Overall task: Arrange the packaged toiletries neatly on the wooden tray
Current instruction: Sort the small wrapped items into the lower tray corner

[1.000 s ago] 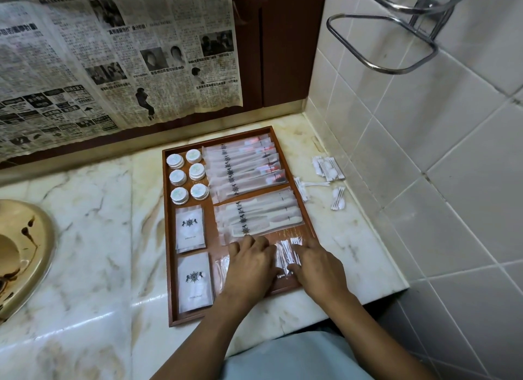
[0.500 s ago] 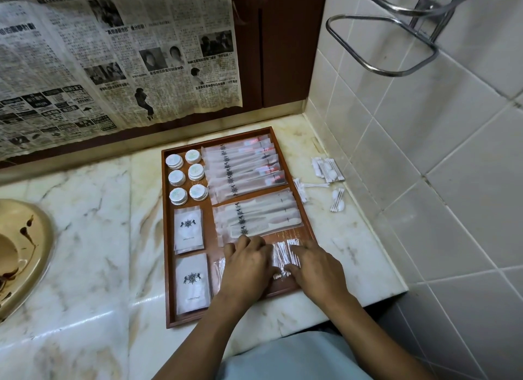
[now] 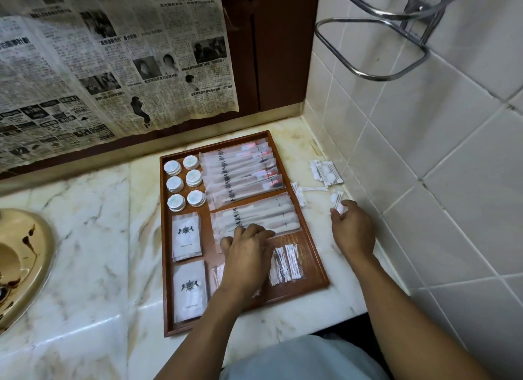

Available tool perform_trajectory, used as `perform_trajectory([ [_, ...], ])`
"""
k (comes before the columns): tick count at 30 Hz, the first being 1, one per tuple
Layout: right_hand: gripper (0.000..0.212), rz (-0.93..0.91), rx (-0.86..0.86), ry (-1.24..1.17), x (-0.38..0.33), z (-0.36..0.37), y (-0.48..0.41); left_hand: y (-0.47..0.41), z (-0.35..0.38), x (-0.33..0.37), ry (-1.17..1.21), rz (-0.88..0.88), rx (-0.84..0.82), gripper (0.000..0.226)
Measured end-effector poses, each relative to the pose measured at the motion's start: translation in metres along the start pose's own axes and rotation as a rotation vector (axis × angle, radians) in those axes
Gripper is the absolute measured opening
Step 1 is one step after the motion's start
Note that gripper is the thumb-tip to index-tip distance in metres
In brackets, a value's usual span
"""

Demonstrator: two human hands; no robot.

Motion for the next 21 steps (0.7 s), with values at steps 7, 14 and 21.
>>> perform_trajectory([
  [7, 0.032, -0.012, 0.142, 0.086, 0.013, 0.011, -0.001, -0.043, 0.007, 0.031, 0.016, -0.021, -0.075, 0.032],
  [14, 0.046, -0.09, 0.211, 0.19, 0.016, 0.012, 0.004, -0.091, 0.013, 0.062, -0.031, -0.039, -0.101, 0.022],
  [21, 0.031, -0.09, 0.165, 0.275, 0.019, 0.019, 0.002, -0.147, 0.028, 0.083, -0.269, -0.043, -0.219, 0.046],
])
Point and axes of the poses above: each hand's wrist, its own y-axis away from the middle knuckle, its own z-axis out of the palm, x = y × z, the point moved 3 cm from there along -y, towards the middle knuckle, and after that the axes turned 5 degrees about -z, right-handed, at the moved point
